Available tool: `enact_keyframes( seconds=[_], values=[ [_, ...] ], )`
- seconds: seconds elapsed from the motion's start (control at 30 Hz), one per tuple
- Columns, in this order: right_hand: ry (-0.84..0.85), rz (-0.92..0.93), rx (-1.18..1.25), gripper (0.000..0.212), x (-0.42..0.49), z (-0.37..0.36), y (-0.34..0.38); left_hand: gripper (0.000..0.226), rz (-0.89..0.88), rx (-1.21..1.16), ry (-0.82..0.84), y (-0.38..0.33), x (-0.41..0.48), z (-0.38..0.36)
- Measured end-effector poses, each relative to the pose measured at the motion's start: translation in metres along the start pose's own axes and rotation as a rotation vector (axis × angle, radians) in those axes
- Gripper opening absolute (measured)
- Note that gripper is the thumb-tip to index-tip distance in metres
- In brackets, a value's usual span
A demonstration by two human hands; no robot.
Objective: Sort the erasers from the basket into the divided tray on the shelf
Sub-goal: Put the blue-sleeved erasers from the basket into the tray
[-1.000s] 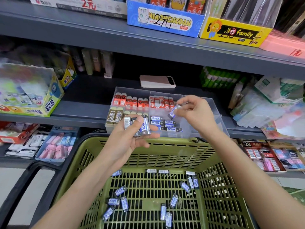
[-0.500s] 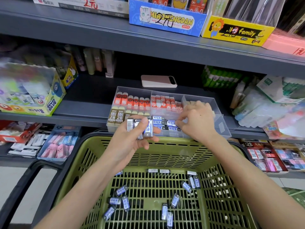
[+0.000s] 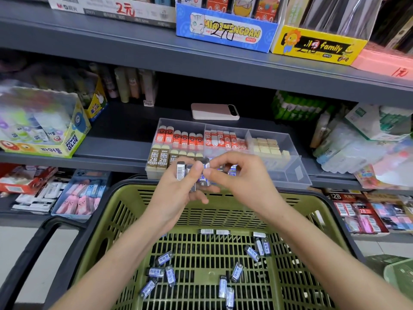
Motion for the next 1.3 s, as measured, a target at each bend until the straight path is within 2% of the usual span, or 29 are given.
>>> enact_keyframes(
  seconds=[0.13,0.17,0.33,0.43,0.57,0.73,1.03,1.23,1.3],
  values=[
    [-0.081,-0.159,0.210,0.014,0.022,0.020,-0.006,0.034,-0.017,0.021,0.020,-0.002,-0.001,0.001],
    [-0.109,-0.172,0.196,0.015,0.030,0.029,-0.009,0.033,-0.026,0.025,0.017,-0.003,0.000,0.002],
    [-0.052,0.063,-0.502,0.015,0.063,0.050,-0.032,0.030,-0.037,0.018,0.008,-0.003,0.001,0.005],
    [-0.080,0.083,-0.638,0.018,0.064,0.040,-0.042,0.031,-0.031,0.013,0.015,-0.001,0.000,0.005],
    [-0.136,0.198,-0.784,0.014,0.061,0.023,-0.049,0.033,-0.018,0.003,0.014,0.000,0.000,0.004],
    [-0.171,0.139,-0.768,0.014,0.062,0.017,-0.054,0.036,-0.005,0.006,0.025,0.001,-0.001,0.004],
    [-0.083,0.262,-0.921,0.012,0.070,0.013,-0.054,0.035,-0.004,0.006,0.024,0.002,0.000,0.005],
    [-0.315,0.112,-0.920,0.013,0.060,0.006,-0.057,0.035,-0.001,0.013,0.021,0.002,0.000,0.005],
    [-0.318,0.100,-0.994,0.014,0.060,0.006,-0.056,0.036,0.000,0.017,0.015,0.002,-0.001,0.005]
  ],
)
Point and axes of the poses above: each hand's wrist, its own x-axis towards the middle knuckle, its own z-axis out of the back of the hand, y = z × x, the point moved 1 cm from there along x, towards the middle knuckle, and after that the axes turned 15 degrees about -y, right-handed, at the moved point
